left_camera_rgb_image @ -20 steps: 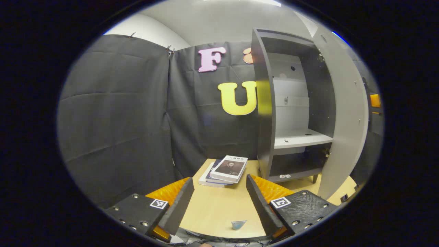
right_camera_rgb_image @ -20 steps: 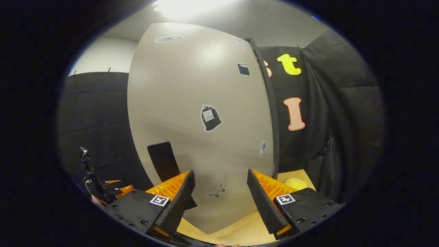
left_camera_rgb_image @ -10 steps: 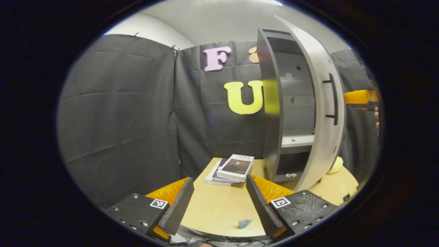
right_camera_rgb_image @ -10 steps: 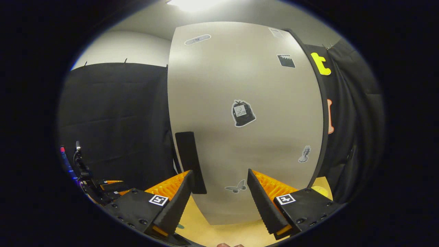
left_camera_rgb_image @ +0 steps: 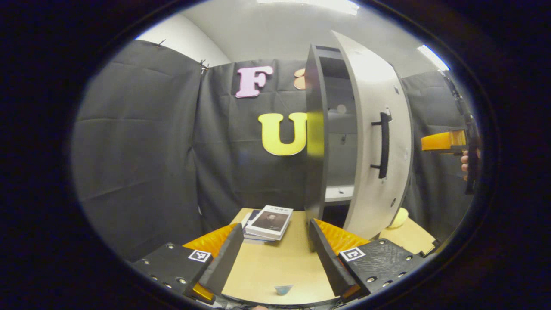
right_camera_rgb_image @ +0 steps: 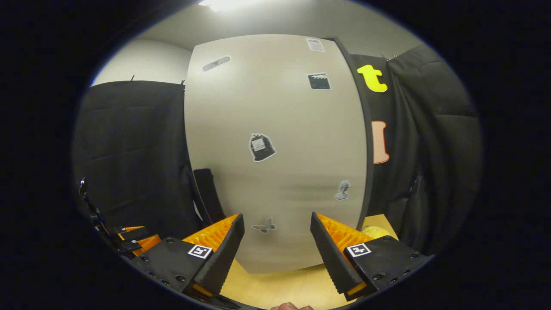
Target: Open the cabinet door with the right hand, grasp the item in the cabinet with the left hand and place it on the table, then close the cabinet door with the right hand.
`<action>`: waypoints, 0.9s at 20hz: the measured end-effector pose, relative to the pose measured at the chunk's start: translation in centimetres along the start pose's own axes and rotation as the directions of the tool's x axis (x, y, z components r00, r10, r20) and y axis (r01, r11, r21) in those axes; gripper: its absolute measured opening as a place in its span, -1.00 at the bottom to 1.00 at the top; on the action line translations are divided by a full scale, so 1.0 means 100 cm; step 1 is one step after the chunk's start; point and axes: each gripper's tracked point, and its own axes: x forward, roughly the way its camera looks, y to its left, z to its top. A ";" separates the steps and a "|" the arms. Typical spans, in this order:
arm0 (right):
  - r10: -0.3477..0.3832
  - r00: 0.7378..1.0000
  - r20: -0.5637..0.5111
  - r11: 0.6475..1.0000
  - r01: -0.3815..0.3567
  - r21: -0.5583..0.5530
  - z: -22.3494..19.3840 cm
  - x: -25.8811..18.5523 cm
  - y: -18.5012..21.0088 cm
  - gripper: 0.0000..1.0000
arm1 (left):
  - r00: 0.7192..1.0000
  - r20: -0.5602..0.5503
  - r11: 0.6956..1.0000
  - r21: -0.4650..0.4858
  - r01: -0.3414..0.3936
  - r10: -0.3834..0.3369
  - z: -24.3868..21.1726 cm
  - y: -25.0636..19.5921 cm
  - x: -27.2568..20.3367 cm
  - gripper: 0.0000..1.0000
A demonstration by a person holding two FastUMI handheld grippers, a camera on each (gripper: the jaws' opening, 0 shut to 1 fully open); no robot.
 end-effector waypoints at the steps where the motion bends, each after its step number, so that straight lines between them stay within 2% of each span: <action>1: -0.043 0.999 -0.004 0.999 0.043 -0.007 0.000 -0.008 -0.015 0.94 | 1.000 0.010 1.000 -0.001 0.020 -0.020 0.007 -0.008 0.003 0.84; 3: -0.123 0.992 -0.007 0.992 0.123 -0.019 0.000 -0.021 -0.046 0.95 | 0.999 0.024 0.999 -0.019 0.047 -0.047 0.018 -0.022 0.009 0.84; 7: -0.220 0.975 0.026 0.975 0.220 0.014 0.004 -0.042 -0.103 0.95 | 0.998 0.046 0.994 -0.095 0.056 -0.051 0.045 -0.042 0.006 0.84; 11: -0.268 0.962 0.047 0.963 0.268 0.009 0.011 -0.053 -0.161 0.96 | 0.996 0.089 0.989 -0.146 0.031 -0.019 0.072 -0.055 0.001 0.84; 18: -0.280 0.951 0.134 0.959 0.283 -0.009 0.020 -0.066 -0.224 0.96 | 0.986 0.162 0.995 -0.105 -0.006 0.023 0.098 -0.090 -0.016 0.85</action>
